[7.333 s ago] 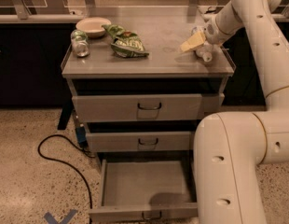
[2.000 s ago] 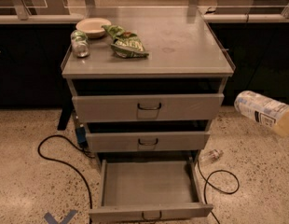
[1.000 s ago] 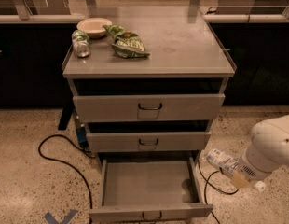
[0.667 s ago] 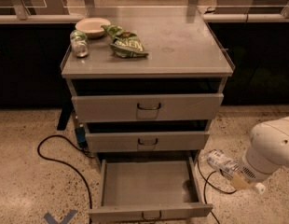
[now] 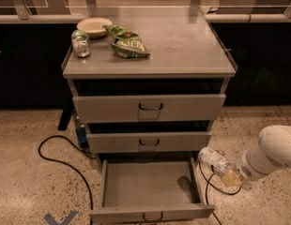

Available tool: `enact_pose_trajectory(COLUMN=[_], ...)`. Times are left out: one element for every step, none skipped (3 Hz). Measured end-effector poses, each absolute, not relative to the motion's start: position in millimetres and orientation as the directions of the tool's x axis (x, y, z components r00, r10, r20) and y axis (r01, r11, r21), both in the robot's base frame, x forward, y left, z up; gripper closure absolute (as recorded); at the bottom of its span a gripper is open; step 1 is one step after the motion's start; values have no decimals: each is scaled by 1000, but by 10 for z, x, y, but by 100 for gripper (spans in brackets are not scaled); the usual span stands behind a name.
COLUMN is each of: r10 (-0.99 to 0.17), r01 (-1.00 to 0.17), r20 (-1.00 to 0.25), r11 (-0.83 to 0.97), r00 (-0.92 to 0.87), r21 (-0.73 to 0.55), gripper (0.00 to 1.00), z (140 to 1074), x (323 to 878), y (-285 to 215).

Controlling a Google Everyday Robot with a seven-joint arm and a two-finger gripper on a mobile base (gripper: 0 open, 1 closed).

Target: Place blue plastic bottle into bottom drawer

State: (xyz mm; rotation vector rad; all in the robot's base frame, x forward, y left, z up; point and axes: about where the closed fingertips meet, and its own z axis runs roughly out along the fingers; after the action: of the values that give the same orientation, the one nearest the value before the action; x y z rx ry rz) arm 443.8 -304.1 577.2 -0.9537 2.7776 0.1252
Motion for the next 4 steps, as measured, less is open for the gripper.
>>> enact_pose_trajectory(r10=[-527,-515,-517,-523], r01=[-643,-715,-718,-719], r20=[-412,-525,-526,-512], r11=[731,627,625,609], r00=[-744,-677,-675,-682], r21=[226,308,307,335], gripper=[100,100,100,100], z=[5656,5766,5770,5397], x=[4417,4417,4422,4468], y=[-2596,-2106,-2096,-1821])
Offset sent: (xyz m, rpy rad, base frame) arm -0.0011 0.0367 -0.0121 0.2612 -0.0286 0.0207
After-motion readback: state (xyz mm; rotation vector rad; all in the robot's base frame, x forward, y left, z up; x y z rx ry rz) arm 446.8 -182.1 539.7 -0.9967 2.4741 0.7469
